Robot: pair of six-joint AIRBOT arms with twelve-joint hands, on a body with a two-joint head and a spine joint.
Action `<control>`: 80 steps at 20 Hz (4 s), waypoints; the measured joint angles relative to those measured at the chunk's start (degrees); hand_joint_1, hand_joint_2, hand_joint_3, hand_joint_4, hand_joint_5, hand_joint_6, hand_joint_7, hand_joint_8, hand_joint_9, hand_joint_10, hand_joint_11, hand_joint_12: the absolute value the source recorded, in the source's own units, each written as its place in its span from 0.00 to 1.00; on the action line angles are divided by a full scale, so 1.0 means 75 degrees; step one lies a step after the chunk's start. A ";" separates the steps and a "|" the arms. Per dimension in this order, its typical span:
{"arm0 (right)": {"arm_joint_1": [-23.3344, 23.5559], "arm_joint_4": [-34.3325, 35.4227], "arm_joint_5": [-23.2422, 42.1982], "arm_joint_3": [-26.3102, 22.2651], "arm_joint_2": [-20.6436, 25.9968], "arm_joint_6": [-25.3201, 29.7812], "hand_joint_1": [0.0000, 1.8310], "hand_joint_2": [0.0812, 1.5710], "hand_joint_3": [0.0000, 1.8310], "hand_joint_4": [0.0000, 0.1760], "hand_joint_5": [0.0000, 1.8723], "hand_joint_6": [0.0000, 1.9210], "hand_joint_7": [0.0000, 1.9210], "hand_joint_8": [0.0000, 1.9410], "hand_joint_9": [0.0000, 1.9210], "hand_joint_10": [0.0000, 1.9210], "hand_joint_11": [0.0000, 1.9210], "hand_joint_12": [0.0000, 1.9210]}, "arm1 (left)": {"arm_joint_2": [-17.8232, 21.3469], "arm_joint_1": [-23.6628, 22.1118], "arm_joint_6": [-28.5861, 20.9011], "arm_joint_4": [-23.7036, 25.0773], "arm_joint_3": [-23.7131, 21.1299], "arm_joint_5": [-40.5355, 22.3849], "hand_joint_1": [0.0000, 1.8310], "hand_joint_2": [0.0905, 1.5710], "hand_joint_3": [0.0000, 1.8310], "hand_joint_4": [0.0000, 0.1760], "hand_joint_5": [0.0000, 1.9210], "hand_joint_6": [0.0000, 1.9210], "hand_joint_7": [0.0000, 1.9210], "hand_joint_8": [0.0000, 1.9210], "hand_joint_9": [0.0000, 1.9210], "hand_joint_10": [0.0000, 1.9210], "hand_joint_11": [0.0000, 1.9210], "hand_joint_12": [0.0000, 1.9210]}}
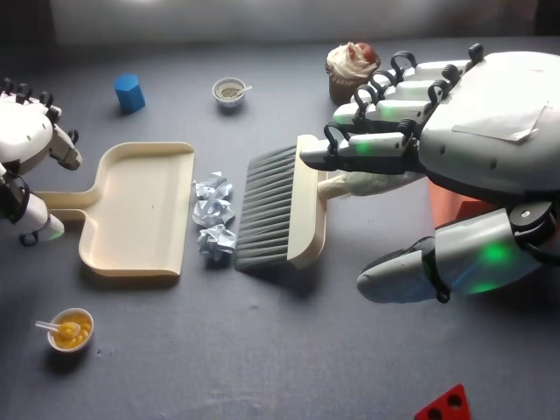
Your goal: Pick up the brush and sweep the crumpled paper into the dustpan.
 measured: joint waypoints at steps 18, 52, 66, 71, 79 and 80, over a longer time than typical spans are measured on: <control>-0.0734 0.0664 -0.3497 -0.0376 -0.0694 0.0213 0.00 0.61 0.00 0.00 0.05 0.00 0.06 0.00 0.07 0.00 0.08 0.01 | -0.0571 0.0507 -0.0140 -0.0117 0.0102 -0.0481 0.46 0.61 0.00 0.76 0.29 0.01 0.07 0.00 0.06 0.00 0.06 0.03; -0.3532 0.0111 -0.9710 0.0694 -0.3322 -0.0883 0.62 0.63 0.00 0.00 0.12 0.00 0.13 0.00 0.14 0.00 0.15 0.03 | -0.1253 -0.0204 -0.0187 0.0839 0.1037 0.0090 0.57 0.67 0.00 0.84 0.55 0.45 0.16 0.00 0.11 0.00 0.09 0.04; -0.3815 -0.0163 -0.9760 0.1300 -0.4115 -0.0965 0.69 0.65 0.00 0.00 0.17 0.01 0.15 0.00 0.16 0.01 0.17 0.03 | -0.1527 -0.0452 -0.0332 0.1349 0.1422 0.0490 0.58 0.68 0.00 0.47 0.53 0.47 0.15 0.00 0.11 0.00 0.10 0.04; -0.3815 -0.0230 -0.9777 0.1722 -0.4517 -0.0962 0.70 0.64 0.00 0.00 0.17 0.00 0.15 0.00 0.15 0.00 0.17 0.03 | -0.1530 -0.0510 -0.0364 0.1355 0.1422 0.0460 0.59 0.67 0.00 0.40 0.54 0.46 0.16 0.00 0.12 0.01 0.10 0.04; -0.3815 -0.0271 -0.9885 0.2722 -0.5214 -0.0962 0.72 0.61 0.00 0.00 0.17 0.00 0.14 0.00 0.17 0.00 0.18 0.03 | -0.1527 -0.0557 -0.0385 0.1355 0.1431 0.0417 0.58 0.67 0.00 0.69 0.54 0.46 0.14 0.00 0.10 0.00 0.10 0.04; -0.3815 -0.0271 -0.9906 0.2862 -0.5301 -0.0965 0.72 0.60 0.00 0.00 0.17 0.00 0.14 0.00 0.18 0.01 0.18 0.03 | -0.1527 -0.0557 -0.0385 0.1352 0.1431 0.0420 0.56 0.68 0.00 0.93 0.52 0.49 0.14 0.00 0.09 0.00 0.08 0.04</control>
